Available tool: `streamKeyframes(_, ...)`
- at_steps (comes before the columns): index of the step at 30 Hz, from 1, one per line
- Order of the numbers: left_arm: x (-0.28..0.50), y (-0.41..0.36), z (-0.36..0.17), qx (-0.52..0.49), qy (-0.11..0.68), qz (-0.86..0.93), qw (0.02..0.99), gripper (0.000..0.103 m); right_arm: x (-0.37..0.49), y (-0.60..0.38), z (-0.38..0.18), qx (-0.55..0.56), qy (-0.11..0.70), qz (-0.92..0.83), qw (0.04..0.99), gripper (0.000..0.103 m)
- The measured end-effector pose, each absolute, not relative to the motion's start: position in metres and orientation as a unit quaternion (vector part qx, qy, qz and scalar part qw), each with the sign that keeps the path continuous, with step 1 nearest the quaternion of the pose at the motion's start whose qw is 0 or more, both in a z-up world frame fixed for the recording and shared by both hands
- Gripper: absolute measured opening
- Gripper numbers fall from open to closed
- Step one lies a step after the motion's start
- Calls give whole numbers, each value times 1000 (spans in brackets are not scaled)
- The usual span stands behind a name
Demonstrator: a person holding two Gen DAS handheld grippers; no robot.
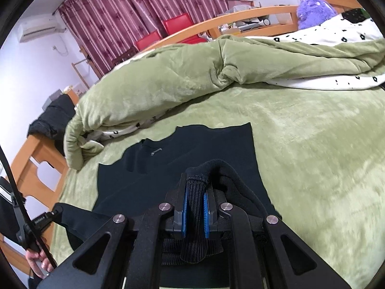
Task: Fold small clothes
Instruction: 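Lift the hem with both tools and fold it over toward the collar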
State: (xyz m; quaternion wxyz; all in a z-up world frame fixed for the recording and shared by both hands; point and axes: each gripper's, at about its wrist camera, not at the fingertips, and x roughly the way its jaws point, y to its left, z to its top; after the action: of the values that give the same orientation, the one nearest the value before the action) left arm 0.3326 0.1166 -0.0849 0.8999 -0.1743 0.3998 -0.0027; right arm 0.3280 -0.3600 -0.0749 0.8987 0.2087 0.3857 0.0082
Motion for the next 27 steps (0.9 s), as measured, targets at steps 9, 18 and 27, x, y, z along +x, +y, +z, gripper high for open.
streamKeyframes(9,356,117,-110,-222,430,-5,875,30,353,-367,-123,192,423,-11,885,17)
streamKeyframes(18,341,101,-108,-161,421,10,893,59,339,-350,-116,102,415,-30,904,33)
streamKeyframes(27,306,109,-94,-133,407,18,904,61,308,-350,-78,63,375,-41,924,39)
